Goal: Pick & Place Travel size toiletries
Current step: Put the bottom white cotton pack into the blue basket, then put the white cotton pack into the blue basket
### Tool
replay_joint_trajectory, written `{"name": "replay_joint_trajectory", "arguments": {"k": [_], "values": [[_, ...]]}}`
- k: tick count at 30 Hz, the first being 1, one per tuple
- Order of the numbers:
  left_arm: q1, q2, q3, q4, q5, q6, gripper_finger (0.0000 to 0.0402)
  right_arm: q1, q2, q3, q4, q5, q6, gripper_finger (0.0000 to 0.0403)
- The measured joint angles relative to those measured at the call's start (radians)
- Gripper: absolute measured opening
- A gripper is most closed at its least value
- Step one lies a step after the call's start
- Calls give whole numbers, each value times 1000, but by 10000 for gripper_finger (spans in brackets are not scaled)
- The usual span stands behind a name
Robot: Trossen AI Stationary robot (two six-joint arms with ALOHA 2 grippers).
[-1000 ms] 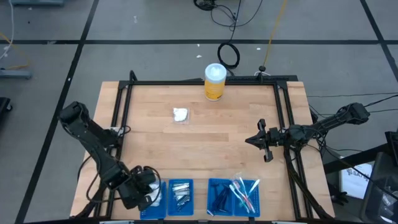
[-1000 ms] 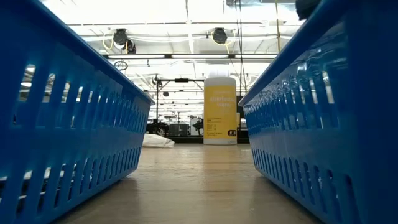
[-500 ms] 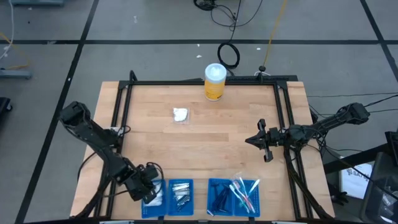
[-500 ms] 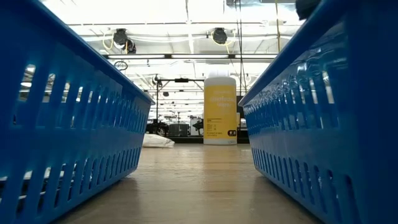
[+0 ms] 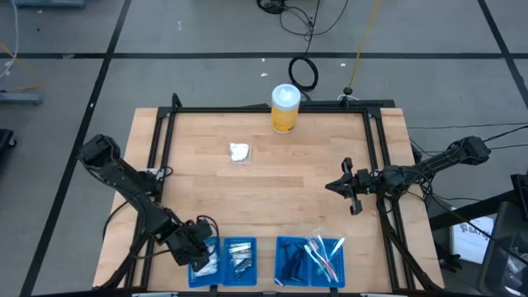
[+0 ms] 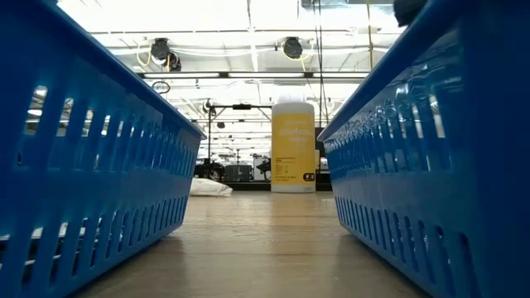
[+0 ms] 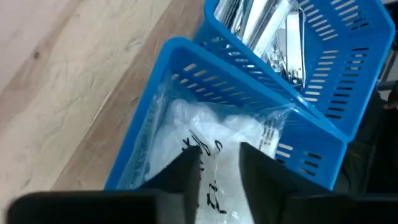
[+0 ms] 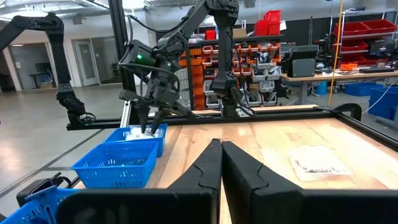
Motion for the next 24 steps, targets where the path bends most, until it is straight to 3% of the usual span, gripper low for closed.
{"name": "replay_joint_trajectory", "arguments": {"k": [8,13,17,22,24], "values": [[8,-20,0,3,56,16,190,0,0,0,0,0,0,4],[15,-110,0,7,-49,106,213,0,0,0,0,0,0,4],[42,-211,0,7,-232,266,212,0,0,0,0,0,0,4],[132,-290,0,6,-649,496,201,0,0,0,0,0,0,4],[215,-296,1,6,-706,587,194,0,0,0,0,0,0,4]]}}
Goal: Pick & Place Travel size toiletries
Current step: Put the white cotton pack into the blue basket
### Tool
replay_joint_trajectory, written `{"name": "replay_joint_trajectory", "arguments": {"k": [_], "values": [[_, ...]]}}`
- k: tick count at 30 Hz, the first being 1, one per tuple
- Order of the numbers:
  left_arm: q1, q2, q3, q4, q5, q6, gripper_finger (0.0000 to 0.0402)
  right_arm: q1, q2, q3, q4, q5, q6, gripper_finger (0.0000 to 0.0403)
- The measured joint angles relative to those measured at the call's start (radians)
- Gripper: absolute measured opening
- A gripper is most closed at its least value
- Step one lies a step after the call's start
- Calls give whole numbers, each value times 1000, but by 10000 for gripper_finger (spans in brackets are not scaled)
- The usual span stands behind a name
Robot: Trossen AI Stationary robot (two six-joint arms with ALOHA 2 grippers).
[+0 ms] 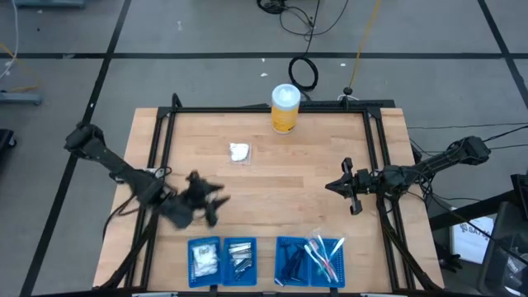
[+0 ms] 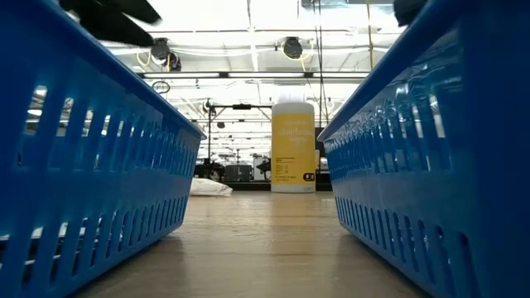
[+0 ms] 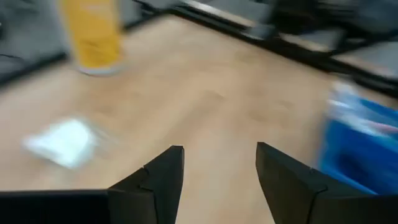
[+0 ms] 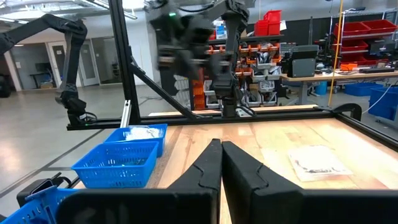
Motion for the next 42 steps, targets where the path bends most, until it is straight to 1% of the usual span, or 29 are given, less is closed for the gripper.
{"name": "replay_joint_trajectory", "arguments": {"k": [2,4,6,9,11,13,15,17,20,23,28,32,35,37,40,41,42], "values": [[106,6,0,-8,17,43,188,0,0,0,0,0,0,4],[226,28,0,-10,81,34,182,0,0,0,0,0,0,4],[348,64,0,-13,180,9,178,0,0,0,0,0,0,4],[519,128,0,-12,354,-23,173,0,0,0,0,0,0,4],[618,174,0,-13,461,-61,172,0,0,0,0,0,0,4],[703,226,0,-4,547,-83,172,0,0,0,0,0,0,4],[769,275,0,-4,591,-94,172,0,0,0,0,0,0,4],[818,320,0,-3,600,-94,172,0,0,0,-1,0,0,4],[867,379,0,5,600,-81,172,0,0,0,0,0,0,4],[893,429,0,37,601,-71,172,0,0,0,0,0,0,4],[900,486,0,88,602,-62,172,0,0,0,0,0,0,4],[900,496,0,97,627,-21,165,0,0,0,0,0,0,4],[899,494,0,97,650,-19,131,0,0,0,0,0,0,4],[899,492,0,101,667,-17,97,0,0,0,0,0,0,4],[899,492,0,107,693,-12,32,0,0,0,0,0,0,4],[899,491,0,107,708,0,17,0,0,0,0,0,0,4],[899,485,0,107,723,14,11,0,0,0,0,0,0,4]]}}
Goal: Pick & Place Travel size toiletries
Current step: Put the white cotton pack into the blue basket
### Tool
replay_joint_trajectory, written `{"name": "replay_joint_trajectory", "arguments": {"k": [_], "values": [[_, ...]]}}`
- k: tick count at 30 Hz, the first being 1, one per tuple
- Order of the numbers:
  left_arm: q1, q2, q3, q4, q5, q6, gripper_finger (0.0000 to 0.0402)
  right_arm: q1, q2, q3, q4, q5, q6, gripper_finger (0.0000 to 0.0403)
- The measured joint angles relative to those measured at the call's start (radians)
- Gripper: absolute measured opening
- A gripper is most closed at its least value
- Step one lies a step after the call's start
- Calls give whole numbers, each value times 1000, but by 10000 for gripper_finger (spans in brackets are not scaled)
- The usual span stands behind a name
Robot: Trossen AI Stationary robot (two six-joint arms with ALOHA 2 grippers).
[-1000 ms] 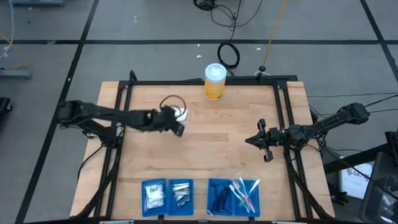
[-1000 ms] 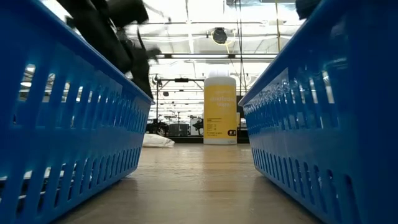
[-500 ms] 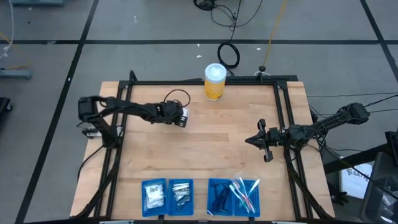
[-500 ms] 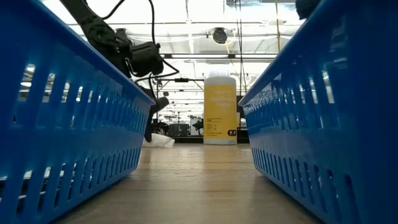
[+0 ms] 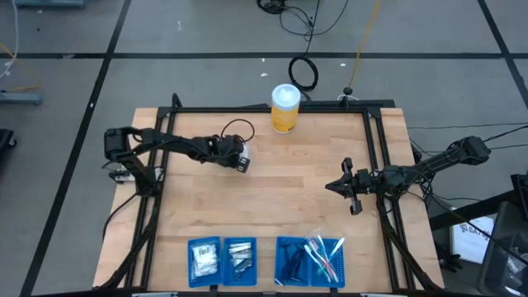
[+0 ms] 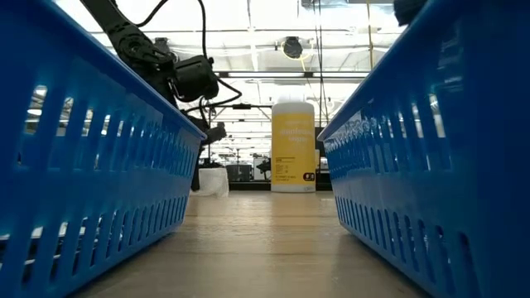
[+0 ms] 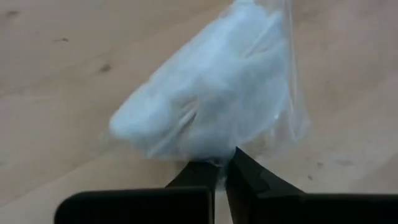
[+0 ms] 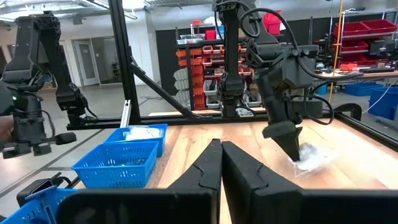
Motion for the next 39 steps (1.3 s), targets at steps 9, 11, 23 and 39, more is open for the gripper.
{"name": "replay_joint_trajectory", "arguments": {"k": [9,11,23,39], "values": [[-130,-213,-1,-38,89,85,6,0,0,0,0,0,0,4],[-193,-287,-1,-35,91,92,3,0,0,0,0,0,0,4],[-708,-490,-1,-37,80,7,5,0,0,0,0,0,0,4],[-1181,-319,0,-153,2,-557,2,0,0,0,0,0,0,4]]}}
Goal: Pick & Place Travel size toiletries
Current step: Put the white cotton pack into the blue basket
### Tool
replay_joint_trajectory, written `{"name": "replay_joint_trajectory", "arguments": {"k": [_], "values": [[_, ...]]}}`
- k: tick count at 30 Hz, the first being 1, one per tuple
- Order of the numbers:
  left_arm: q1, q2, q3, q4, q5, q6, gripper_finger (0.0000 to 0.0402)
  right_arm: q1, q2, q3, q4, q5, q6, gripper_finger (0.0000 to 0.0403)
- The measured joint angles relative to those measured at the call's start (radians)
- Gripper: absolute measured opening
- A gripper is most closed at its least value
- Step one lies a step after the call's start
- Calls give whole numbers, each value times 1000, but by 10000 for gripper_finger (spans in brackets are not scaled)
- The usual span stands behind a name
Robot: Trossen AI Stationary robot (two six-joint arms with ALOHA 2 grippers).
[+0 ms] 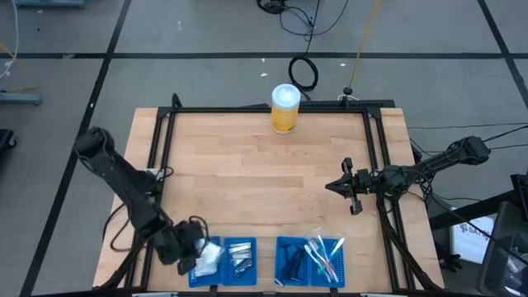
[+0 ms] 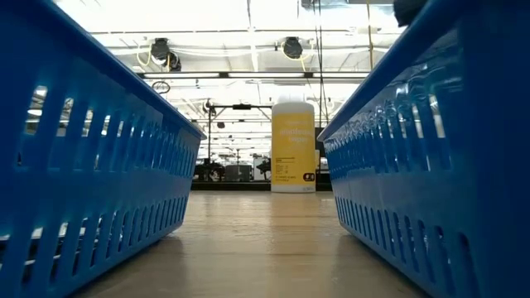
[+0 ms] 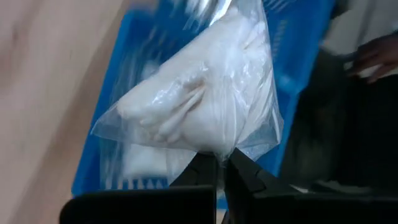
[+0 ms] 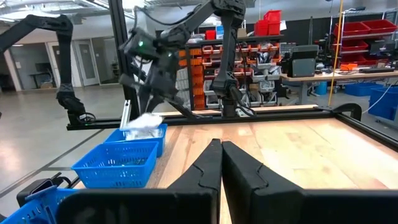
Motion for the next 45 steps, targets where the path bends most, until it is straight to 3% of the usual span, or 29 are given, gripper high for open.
{"name": "replay_joint_trajectory", "arguments": {"k": [6,12,19,31,45], "values": [[-37,87,0,-44,85,-164,2,0,0,0,0,0,0,4],[-8,150,2,-37,162,-178,6,0,0,0,0,0,0,4],[31,112,-1,1,213,-167,25,0,0,0,0,0,0,4],[28,-26,-2,41,56,-119,26,0,0,0,0,0,0,4],[27,-16,-1,-62,66,-160,37,0,0,0,0,0,0,4]]}}
